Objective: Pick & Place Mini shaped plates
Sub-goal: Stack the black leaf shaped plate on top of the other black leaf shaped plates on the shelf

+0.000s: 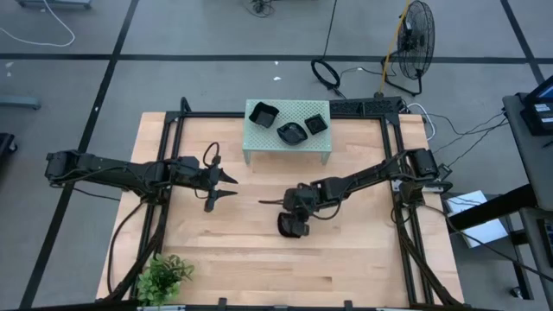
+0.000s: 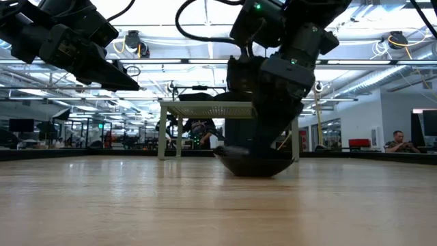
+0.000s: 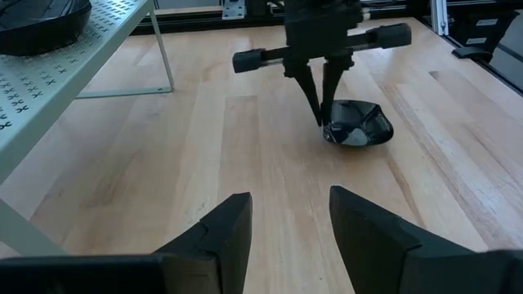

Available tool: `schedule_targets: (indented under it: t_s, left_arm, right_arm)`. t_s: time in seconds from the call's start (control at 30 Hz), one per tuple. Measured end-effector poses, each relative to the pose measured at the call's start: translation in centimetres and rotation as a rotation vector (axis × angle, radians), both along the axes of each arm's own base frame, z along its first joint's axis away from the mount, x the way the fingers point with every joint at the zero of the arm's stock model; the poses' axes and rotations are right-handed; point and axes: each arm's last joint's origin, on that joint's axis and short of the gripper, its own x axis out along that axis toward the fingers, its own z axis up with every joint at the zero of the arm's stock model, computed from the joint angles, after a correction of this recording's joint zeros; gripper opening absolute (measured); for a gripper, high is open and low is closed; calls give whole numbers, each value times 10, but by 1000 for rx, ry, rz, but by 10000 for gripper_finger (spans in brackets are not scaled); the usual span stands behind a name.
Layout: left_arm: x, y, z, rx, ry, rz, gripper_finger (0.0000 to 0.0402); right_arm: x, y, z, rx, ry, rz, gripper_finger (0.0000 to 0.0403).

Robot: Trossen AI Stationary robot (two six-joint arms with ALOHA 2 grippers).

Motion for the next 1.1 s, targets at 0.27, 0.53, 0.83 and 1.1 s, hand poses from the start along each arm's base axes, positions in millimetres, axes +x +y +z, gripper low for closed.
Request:
schedule_targets:
  t_s: [0.27, 0.53, 0.83, 1.1]
  left_arm:
    - [0, 0, 0, 0, 0, 0, 170]
    - [0, 0, 0, 4, -1, -2, 170]
    - [0, 0, 0, 4, -1, -2, 170]
    - [0, 0, 0, 11, -5, -4, 170]
  right_arm:
    - [-2, -2, 29, -113, -121, 88, 1]
    - [-27, -30, 111, -584, -347, 161, 0]
    - [-61, -130, 189, -853, -279, -42, 0]
    - [-63, -200, 233, -800, -208, 5, 0]
